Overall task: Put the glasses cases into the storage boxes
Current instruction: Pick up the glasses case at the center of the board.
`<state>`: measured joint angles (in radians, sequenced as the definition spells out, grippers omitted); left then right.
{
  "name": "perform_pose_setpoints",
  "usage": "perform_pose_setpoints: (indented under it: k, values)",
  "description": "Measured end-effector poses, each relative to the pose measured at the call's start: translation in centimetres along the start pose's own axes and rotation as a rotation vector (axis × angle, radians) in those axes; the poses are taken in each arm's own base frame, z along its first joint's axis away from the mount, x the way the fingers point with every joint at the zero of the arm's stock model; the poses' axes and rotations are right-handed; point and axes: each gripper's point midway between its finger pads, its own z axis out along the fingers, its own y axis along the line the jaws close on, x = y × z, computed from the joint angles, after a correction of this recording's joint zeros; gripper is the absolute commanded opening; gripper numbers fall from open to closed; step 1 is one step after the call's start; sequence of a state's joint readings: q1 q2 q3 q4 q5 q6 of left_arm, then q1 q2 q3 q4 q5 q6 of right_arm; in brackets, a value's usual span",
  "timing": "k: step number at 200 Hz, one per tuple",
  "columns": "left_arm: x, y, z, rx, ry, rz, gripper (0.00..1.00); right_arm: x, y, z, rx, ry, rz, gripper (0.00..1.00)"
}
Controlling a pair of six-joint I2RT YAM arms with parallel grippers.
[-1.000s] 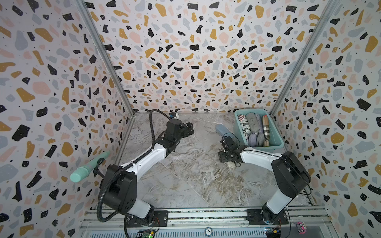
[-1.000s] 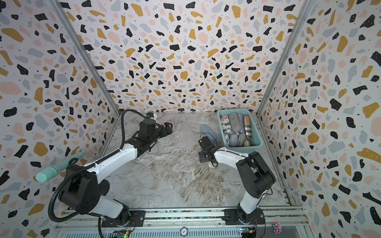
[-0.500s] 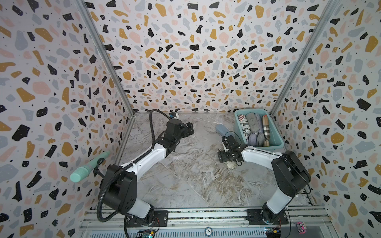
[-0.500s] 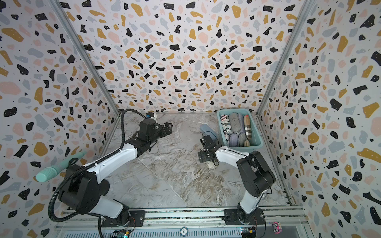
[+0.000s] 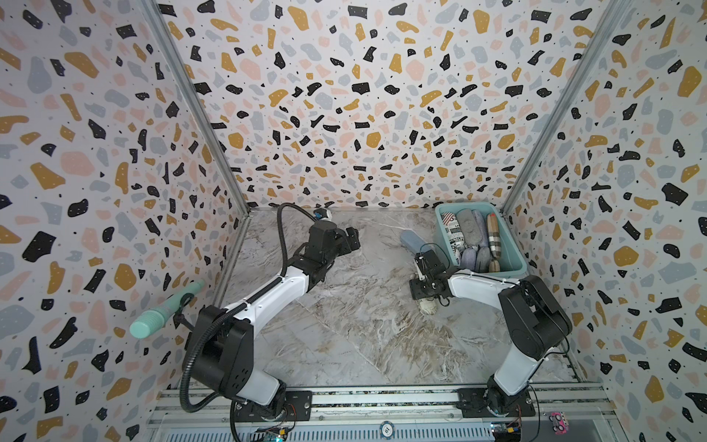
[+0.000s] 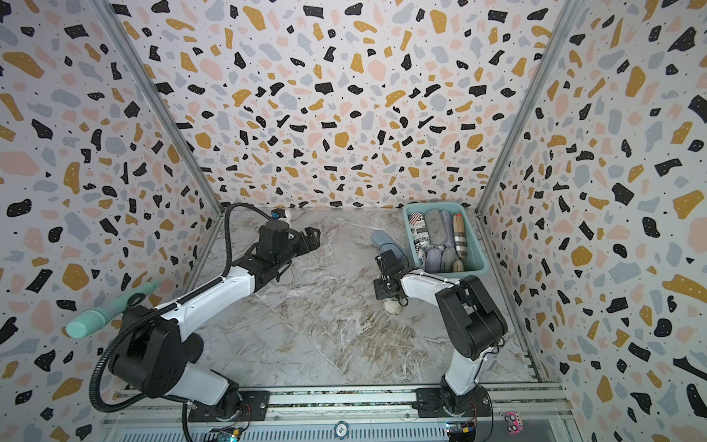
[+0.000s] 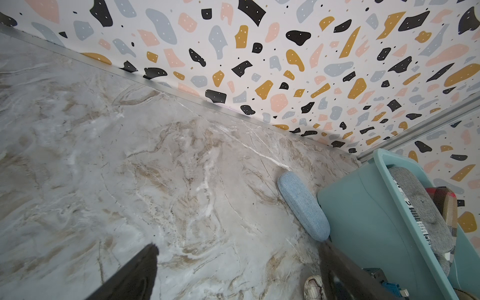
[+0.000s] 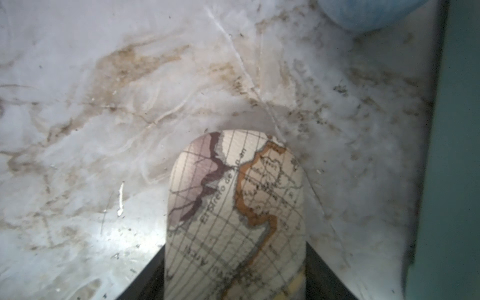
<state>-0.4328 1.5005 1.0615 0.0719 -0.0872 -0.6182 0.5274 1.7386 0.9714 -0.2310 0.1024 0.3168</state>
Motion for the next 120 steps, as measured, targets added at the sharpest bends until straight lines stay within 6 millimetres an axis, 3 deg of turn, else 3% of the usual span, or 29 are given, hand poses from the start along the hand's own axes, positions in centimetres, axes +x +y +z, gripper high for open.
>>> perform_pose_setpoints:
  k: [60, 120]
  values:
    - [0.0, 0.0, 0.0, 0.000, 0.000, 0.000, 0.97, -1.0, 1.0, -1.5, -0.035, -0.048, -0.009, 0.62]
    - [0.0, 0.0, 0.0, 0.000, 0.000, 0.000, 0.97, -3.0, 4.2, -4.2, -0.100, -0.123, -0.076, 0.62]
